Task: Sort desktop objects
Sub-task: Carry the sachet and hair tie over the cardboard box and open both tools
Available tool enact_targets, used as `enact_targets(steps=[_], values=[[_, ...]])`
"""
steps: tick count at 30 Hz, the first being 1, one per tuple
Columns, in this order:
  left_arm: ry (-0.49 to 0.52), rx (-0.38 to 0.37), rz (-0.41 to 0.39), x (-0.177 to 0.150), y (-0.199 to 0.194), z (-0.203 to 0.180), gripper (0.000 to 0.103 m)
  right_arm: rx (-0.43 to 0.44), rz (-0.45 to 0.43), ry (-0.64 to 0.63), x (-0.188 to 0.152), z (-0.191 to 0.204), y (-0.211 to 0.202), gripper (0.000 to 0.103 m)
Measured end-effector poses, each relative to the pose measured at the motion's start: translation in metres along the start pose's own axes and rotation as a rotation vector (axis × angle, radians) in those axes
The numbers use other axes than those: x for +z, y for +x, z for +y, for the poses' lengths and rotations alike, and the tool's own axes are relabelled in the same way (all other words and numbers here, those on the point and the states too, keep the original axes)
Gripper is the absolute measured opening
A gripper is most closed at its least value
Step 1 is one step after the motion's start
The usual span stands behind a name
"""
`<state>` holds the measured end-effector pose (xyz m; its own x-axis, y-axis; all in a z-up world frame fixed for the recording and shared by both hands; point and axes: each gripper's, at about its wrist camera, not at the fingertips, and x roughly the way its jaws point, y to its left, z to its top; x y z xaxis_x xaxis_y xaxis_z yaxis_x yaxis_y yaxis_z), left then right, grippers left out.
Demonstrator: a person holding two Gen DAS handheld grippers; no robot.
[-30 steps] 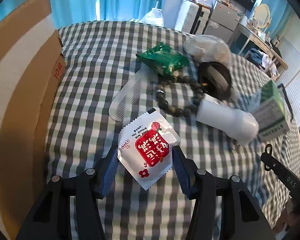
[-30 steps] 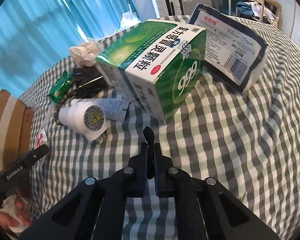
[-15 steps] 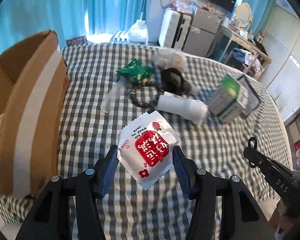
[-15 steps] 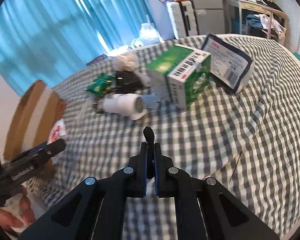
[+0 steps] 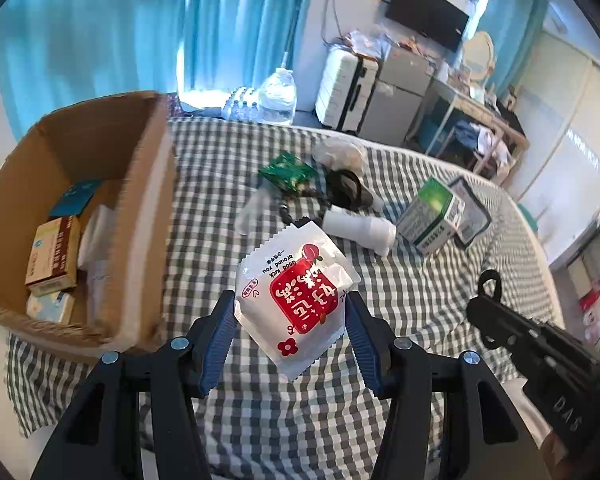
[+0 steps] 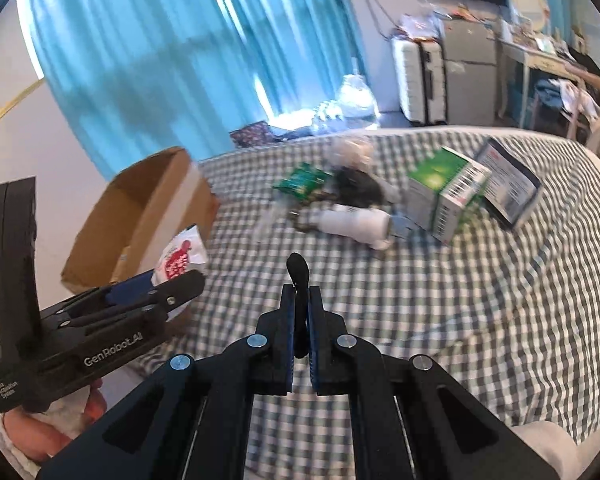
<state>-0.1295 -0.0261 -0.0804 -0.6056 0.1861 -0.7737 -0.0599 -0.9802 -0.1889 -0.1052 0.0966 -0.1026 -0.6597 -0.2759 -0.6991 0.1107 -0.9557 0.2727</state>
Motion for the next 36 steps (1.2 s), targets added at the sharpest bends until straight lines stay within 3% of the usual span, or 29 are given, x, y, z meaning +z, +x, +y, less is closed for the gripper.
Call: enact_targets(steps=[10, 18, 26, 36], values=[[-0.097, 0.023, -0.101, 0.025, -0.052, 0.059, 0.055, 0.165, -0.024, -0.109, 0.032, 0.089, 0.001, 0.005], [-0.184, 0.099, -0.145, 0.059, -0.062, 0.14, 0.055, 0.265, 0.007, -0.187, 0.062, 0.156, 0.042, 0.005], [-0.209, 0.198, -0.1, 0.097, -0.024, 0.214, 0.055, 0.337, 0.088, -0.198, 0.092, 0.203, 0.121, 0.005], [-0.185, 0.232, 0.005, 0.12, 0.049, 0.25, 0.055, 0.312, 0.154, -0.132, 0.123, 0.215, 0.216, 0.005]])
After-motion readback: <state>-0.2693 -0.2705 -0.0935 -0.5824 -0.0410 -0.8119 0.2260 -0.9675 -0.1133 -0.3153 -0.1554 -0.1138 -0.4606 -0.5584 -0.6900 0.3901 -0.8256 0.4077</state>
